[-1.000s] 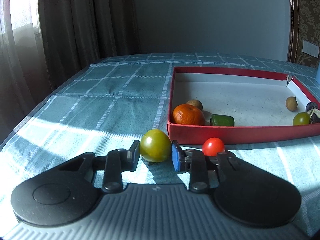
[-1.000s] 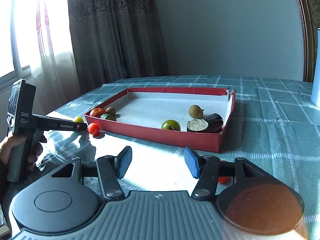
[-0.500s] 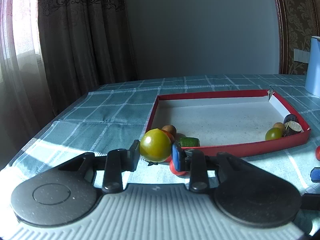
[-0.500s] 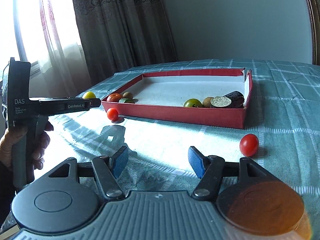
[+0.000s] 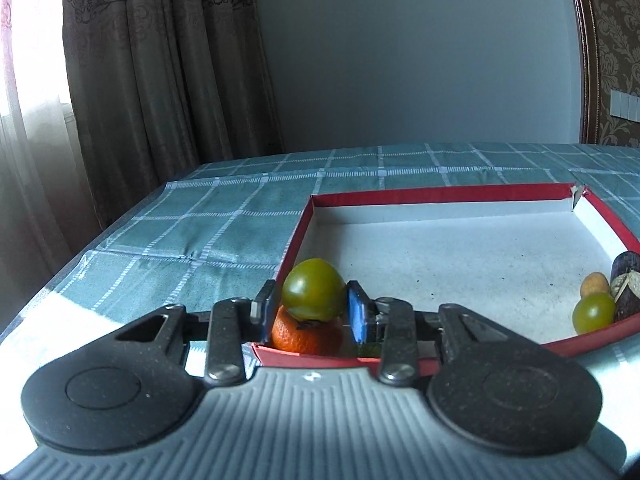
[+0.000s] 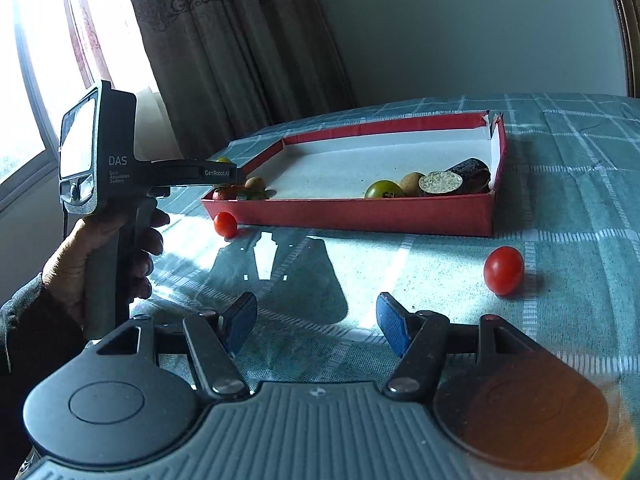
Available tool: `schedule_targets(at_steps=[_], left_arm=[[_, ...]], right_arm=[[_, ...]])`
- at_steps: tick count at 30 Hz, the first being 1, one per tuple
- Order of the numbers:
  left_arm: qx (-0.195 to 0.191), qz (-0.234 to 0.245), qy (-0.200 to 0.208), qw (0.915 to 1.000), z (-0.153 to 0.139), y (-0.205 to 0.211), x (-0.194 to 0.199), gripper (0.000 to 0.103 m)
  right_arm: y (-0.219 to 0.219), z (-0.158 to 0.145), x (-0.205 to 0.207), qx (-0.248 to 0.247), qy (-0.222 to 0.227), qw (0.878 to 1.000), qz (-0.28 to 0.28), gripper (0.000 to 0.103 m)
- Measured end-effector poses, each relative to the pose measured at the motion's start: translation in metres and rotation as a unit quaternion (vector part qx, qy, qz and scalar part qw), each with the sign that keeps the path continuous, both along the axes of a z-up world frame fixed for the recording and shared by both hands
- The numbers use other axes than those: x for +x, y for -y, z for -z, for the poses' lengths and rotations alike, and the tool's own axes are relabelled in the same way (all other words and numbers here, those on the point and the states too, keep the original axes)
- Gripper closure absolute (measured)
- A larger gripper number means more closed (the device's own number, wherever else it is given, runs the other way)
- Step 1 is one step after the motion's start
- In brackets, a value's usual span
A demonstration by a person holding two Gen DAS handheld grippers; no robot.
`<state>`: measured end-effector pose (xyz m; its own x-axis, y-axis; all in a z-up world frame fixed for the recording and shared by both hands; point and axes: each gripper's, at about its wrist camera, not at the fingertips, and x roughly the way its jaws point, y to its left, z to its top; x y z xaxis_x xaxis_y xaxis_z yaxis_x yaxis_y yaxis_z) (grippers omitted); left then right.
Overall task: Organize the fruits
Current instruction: 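Lower the green-yellow tomato into the tray and open the left tool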
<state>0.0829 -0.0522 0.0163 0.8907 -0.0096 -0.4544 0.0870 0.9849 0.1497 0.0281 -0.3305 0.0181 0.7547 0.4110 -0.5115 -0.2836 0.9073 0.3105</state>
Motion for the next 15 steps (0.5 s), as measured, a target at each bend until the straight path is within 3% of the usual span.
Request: schedule_targets(at_steps=[2,4,9,11,15], left_arm=[[0.005,-0.002,0.006,1.0000,0.000,0.001,-0.003,0.040],[0.012,-0.001,0.024,0.9996,-0.001,0.002,-0.011,0.030],[0.010,0.011,0.021,0.9997,-0.005,0.001,-0.031,0.024],[0.007,0.014,0.017,0.9997,-0.006,-0.003,-0.043,0.014],[-0.006,0.024,0.014,0.9996,0.000,-0.015,-0.070,0.010]], right_arm=[[0.000,0.000,0.000,0.000,-0.002,1.000,-0.001,0.037],[0.000,0.000,0.000,0.000,-0.001,1.000,-0.001,0.037],[0.004,-0.003,-0.005,0.011,0.009,1.000,0.002,0.037],[0.007,-0.004,-0.013,0.013,0.017,1.000,-0.005,0.037],[0.020,-0.009,-0.036,-0.013,0.044,0.999,0.003,0.037]])
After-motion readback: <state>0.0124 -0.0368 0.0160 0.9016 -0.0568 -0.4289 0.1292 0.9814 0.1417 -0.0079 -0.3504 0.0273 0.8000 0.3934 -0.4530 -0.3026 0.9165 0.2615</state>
